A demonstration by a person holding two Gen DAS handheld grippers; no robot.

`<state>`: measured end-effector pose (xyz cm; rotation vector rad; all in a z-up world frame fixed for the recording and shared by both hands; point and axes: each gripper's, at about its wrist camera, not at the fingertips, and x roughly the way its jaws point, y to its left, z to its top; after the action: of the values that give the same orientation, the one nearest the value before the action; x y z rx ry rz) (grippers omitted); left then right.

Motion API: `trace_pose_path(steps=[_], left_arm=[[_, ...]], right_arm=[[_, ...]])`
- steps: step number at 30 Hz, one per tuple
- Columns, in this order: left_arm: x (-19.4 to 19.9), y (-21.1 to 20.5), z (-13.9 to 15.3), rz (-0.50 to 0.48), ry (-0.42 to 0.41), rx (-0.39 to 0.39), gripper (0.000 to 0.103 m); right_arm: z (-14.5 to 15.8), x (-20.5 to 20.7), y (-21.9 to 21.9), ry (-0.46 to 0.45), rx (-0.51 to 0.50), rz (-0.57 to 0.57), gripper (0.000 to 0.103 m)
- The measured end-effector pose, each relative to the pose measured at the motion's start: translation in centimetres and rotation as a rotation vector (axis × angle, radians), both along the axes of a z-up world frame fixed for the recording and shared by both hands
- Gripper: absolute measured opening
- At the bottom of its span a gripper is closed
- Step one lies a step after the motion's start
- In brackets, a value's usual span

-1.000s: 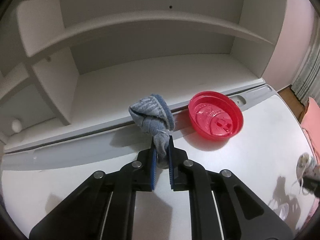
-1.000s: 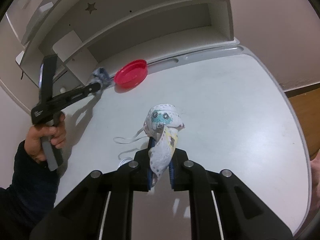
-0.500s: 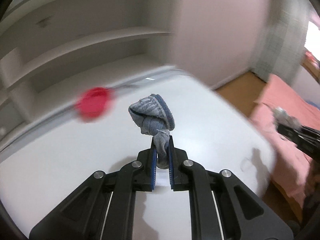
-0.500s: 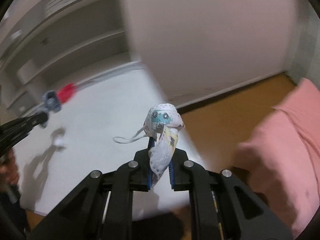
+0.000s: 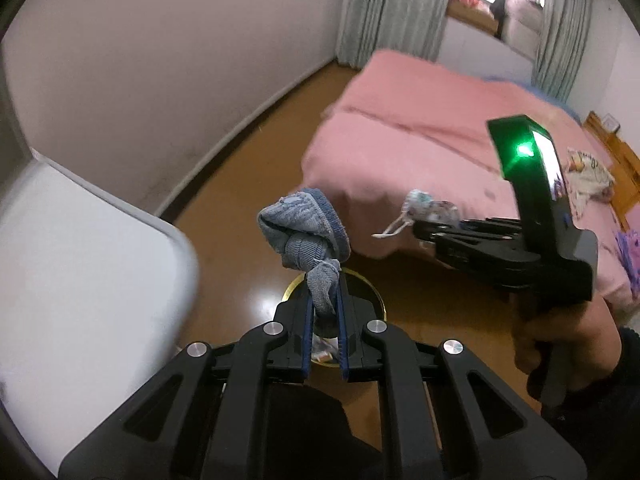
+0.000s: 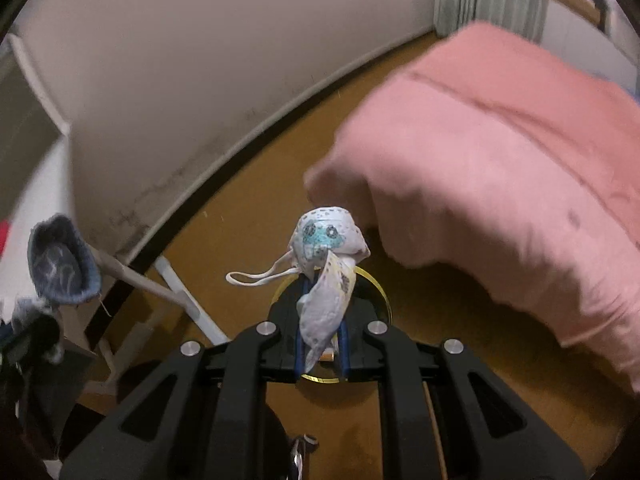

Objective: Collect trash
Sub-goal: 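Carry the sock and mask over the black bin and open both tools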

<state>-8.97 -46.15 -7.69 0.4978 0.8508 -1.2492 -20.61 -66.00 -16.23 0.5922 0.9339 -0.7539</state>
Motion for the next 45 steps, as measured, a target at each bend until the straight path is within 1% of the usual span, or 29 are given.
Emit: trace_pose_path(steps=[1,4,9,14,16,17,18,19,20,26,29,33,36,38,39,41,42,43,44,45], left_arm=[[0.0,-0.6,-1.1,0.005,0.017,0.023,0.009],[0.3,-1.4,-3.0,0.020,0.042,0.060,0.009],[1.4,-2.8,-4.1,0.041,0.044,0.093,0.009],[1.5,-3.2,-5.0,0.037,0.051,0.119,0.009],[1.1,-3.9,-5.3,0.030,0.053,0.128,0.009],[1.1,-4.2,-5.5,0.026,0.054,0.131,0.009],[1.1,-4.8,-5.8,0.023,0.053,0.133,0.009],[1.1,-4.9,-5.9,0.022,0.052,0.136,0.009],[1.1,-5.0,-6.0,0.020,0.054,0.138,0.009],[1.4,-5.9,-6.6,0.014,0.059,0.156,0.009],[1.3,-6.5,-7.1,0.004,0.064,0.164,0.009],[0.9,-7.8,-7.9,-0.029,0.062,0.172,0.009],[0.4,-9.0,-8.5,-0.065,0.061,0.179,0.009],[0.0,-9.8,-8.5,-0.096,0.083,0.179,0.009],[-0.1,-10.3,-8.6,-0.102,0.087,0.180,0.010],[-0.2,-11.3,-8.8,-0.104,0.091,0.185,0.021],[-0.2,-11.6,-8.8,-0.096,0.092,0.187,0.040],[-0.1,-12.1,-8.7,-0.085,0.090,0.188,0.056],[-0.3,-12.3,-8.6,-0.084,0.089,0.181,0.060],[-0.4,-12.5,-8.5,-0.088,0.082,0.175,0.061]], right_arm=[[-1.1,-0.1,-0.5,0.018,0.020,-0.002,0.013],[-4.3,0.7,-1.4,0.087,0.076,0.018,0.013],[-7.2,2.1,-1.3,0.131,0.125,0.064,0.013],[-8.9,2.6,-1.2,0.147,0.159,0.089,0.013],[-8.9,2.6,-1.2,0.152,0.163,0.091,0.013],[-9.0,2.7,-1.3,0.151,0.167,0.090,0.018],[-9.0,2.7,-1.4,0.148,0.167,0.085,0.036],[-9.0,2.7,-1.4,0.149,0.161,0.080,0.056],[-8.8,2.6,-1.4,0.147,0.149,0.078,0.059],[-8.3,2.6,-1.7,0.131,0.141,0.073,0.059],[-7.9,2.3,-2.0,0.127,0.132,0.047,0.059],[-7.3,1.2,-3.0,0.110,0.114,-0.024,0.059],[-6.8,-0.2,-4.1,0.080,0.107,-0.100,0.059],[-6.3,-1.0,-4.5,0.062,0.096,-0.148,0.059],[-6.1,-1.5,-4.8,0.054,0.088,-0.176,0.059],[-5.6,-2.4,-5.3,0.035,0.072,-0.219,0.060],[-5.4,-2.7,-5.7,0.030,0.068,-0.231,0.060],[-5.2,-3.0,-5.9,0.020,0.065,-0.246,0.060],[-5.1,-3.3,-6.1,0.014,0.063,-0.254,0.060],[-5.0,-3.6,-6.2,0.007,0.062,-0.264,0.060]])
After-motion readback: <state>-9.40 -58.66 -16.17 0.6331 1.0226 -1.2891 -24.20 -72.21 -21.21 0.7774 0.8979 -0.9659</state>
